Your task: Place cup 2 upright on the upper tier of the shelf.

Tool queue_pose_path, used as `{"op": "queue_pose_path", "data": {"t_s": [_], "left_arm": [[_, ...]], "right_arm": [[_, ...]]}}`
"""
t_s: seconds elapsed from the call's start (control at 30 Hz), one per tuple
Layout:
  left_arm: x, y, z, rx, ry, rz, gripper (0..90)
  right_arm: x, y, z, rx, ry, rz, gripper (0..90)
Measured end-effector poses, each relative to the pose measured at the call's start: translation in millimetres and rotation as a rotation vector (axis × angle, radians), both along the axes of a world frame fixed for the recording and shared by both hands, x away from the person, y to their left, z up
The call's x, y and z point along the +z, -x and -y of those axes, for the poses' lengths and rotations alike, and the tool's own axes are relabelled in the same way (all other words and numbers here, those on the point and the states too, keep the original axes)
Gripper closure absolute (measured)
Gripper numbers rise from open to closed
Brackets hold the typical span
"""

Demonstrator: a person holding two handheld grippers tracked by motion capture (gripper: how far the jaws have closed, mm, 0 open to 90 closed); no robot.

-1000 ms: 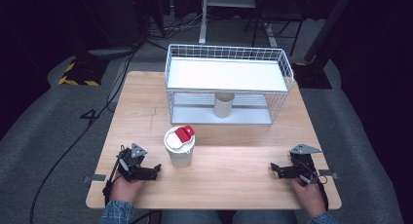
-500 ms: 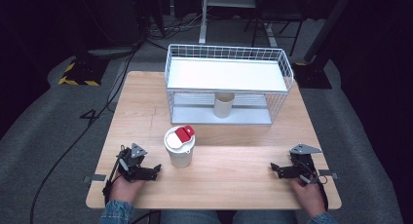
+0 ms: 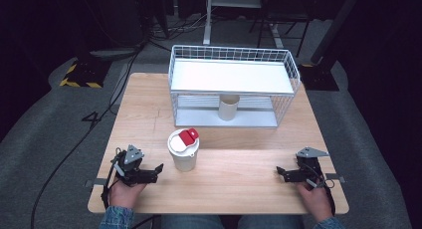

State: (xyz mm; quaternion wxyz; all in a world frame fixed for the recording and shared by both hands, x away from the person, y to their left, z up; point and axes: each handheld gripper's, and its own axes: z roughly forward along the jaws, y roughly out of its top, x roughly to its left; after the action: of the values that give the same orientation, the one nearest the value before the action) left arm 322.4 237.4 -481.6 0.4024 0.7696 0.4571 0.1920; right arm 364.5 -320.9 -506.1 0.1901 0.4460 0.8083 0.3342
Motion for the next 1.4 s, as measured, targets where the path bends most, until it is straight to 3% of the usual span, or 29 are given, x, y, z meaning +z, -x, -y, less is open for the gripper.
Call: {"op": "queue_pose_path", "data": {"t_s": [0.07,0.17,0.27,0.37,0.6,0.73,0.8,1.0,1.2,1.4], "left_arm": [[3.7,2.0,-0.8,-0.009,0.020,0.019,0.7],[8.9,5.3,-2.2,-0.046,0.099,0.041,0.7],[13.4,11.3,-2.6,-0.073,0.149,0.084,0.7],[15.6,16.7,-1.7,-0.085,0.161,0.128,0.7],[20.1,21.7,6.3,-0.114,0.170,0.187,0.7],[23.2,24.0,8.9,-0.152,0.250,0.220,0.5],[24.7,25.0,11.6,-0.158,0.253,0.235,0.4],[25.3,22.3,24.3,-0.171,0.205,0.249,0.0],[27.3,16.0,38.3,-0.198,0.212,0.269,0.0],[23.5,8.5,47.6,-0.212,0.233,0.250,0.0]], "right_arm": [[0.0,0.0,0.1,0.001,0.000,-0.001,0.2],[0.0,0.0,0.0,0.000,0.000,0.000,0.2],[0.0,0.0,0.0,0.000,0.000,0.000,0.2],[0.0,0.0,0.0,0.000,0.000,0.000,0.2],[0.0,0.0,0.1,0.001,0.000,-0.001,0.2],[0.0,0.0,0.0,0.000,0.000,0.000,0.2],[0.0,0.0,0.1,0.001,0.000,-0.001,0.2],[0.0,0.0,0.1,0.001,0.000,-0.001,0.2],[0.0,0.0,0.1,0.001,0.000,-0.001,0.2],[0.0,0.0,0.1,0.001,0.000,0.000,0.3]]}}
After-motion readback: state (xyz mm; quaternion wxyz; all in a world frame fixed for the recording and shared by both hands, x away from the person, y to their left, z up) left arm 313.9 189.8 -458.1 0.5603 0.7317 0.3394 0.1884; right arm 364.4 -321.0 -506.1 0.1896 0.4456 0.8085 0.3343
